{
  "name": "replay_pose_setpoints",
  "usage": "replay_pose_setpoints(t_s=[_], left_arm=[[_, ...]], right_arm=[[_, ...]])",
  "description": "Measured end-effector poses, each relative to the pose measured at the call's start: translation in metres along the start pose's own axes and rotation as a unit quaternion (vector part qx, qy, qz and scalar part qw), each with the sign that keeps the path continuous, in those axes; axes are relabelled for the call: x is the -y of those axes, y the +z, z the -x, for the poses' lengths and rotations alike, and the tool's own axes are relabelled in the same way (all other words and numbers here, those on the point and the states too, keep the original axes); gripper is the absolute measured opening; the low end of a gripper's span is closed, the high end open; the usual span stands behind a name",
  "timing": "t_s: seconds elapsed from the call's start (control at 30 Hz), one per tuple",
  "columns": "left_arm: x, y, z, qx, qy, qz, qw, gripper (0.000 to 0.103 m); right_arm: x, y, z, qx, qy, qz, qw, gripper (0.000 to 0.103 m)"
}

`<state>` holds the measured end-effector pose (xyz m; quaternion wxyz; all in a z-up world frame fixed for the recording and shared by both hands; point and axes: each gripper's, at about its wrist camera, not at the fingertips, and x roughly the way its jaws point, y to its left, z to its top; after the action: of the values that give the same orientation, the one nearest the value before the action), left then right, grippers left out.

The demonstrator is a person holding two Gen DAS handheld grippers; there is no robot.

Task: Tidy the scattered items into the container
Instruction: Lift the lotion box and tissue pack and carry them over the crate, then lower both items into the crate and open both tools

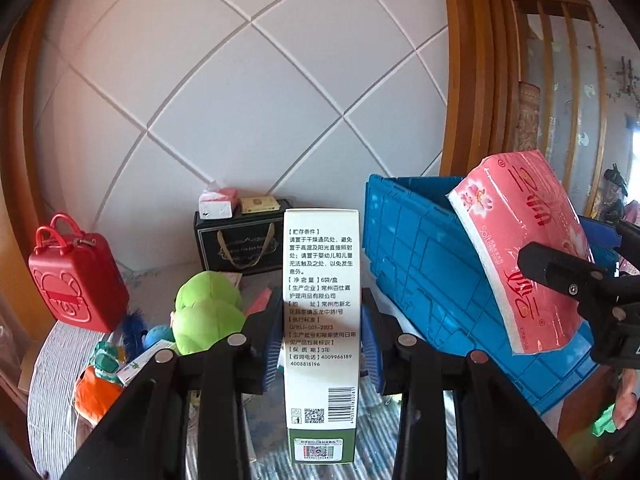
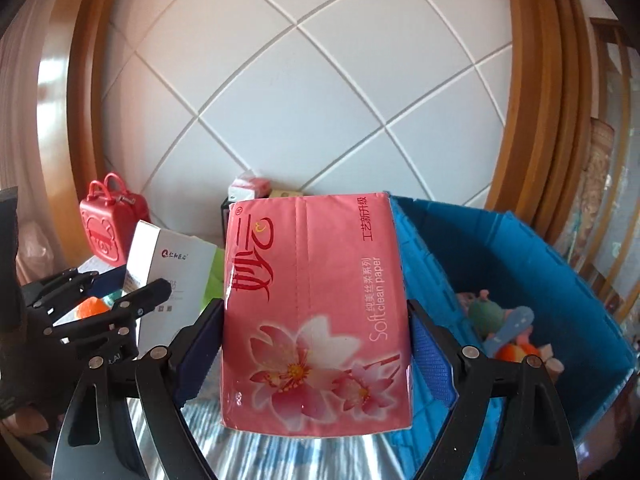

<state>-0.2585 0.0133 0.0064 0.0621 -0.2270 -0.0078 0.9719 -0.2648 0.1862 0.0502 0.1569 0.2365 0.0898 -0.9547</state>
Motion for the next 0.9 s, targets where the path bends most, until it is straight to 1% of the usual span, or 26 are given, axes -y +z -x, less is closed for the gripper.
replay_pose_setpoints(t_s=[0.07, 0.17, 0.27, 0.37, 0.47, 0.53, 0.57, 0.6, 0.67, 0.7, 0.77, 0.83, 0.9], left_arm=[[0.022, 0.011, -0.002, 0.011, -0.009, -0.002, 0.9999, 0.034], [0.065, 0.03, -0.005, 0.027, -0.019, -0.014, 0.9994, 0.034], [0.121, 0.053, -0.012, 0.039, -0.02, -0.033, 0.9985, 0.034], [0.185, 0.083, -0.015, 0.053, -0.021, -0.047, 0.9973, 0.034], [0.244, 0.116, -0.019, 0.059, -0.023, -0.056, 0.9964, 0.034], [0.277, 0.131, -0.029, 0.049, -0.017, -0.061, 0.9968, 0.034], [0.289, 0.136, -0.038, 0.035, -0.017, -0.064, 0.9972, 0.034], [0.302, 0.138, -0.05, 0.011, -0.023, -0.065, 0.9976, 0.034], [0.318, 0.132, -0.082, -0.052, -0.036, -0.064, 0.9959, 0.034], [0.326, 0.127, -0.1, -0.089, -0.039, -0.062, 0.9933, 0.034], [0.339, 0.109, -0.131, -0.155, -0.041, -0.064, 0.9851, 0.034], [0.349, 0.089, -0.156, -0.215, -0.044, -0.065, 0.9735, 0.034], [0.358, 0.072, -0.173, -0.263, -0.052, -0.066, 0.961, 0.034]], right_arm=[[0.024, 0.003, 0.011, 0.014, -0.011, -0.01, 1.0, 0.087], [0.071, 0.006, 0.027, 0.031, -0.025, -0.028, 0.999, 0.087], [0.128, 0.008, 0.043, 0.044, -0.036, -0.037, 0.998, 0.087], [0.191, 0.01, 0.058, 0.057, -0.047, -0.032, 0.997, 0.087], [0.257, 0.014, 0.062, 0.057, -0.051, -0.027, 0.997, 0.087], [0.296, 0.016, 0.053, 0.045, -0.047, -0.017, 0.998, 0.087], [0.314, 0.017, 0.045, 0.035, -0.038, -0.011, 0.999, 0.087], [0.329, 0.016, 0.035, 0.019, -0.033, -0.006, 0.999, 0.087], [0.351, 0.009, 0.012, -0.014, -0.021, 0.001, 1.0, 0.087], [0.36, 0.005, -0.001, -0.033, -0.016, 0.005, 0.999, 0.087], [0.374, -0.008, -0.023, -0.074, -0.008, 0.012, 0.997, 0.087], [0.383, -0.022, -0.046, -0.119, 0.002, 0.02, 0.993, 0.087], [0.389, -0.039, -0.064, -0.157, 0.013, 0.027, 0.987, 0.087]])
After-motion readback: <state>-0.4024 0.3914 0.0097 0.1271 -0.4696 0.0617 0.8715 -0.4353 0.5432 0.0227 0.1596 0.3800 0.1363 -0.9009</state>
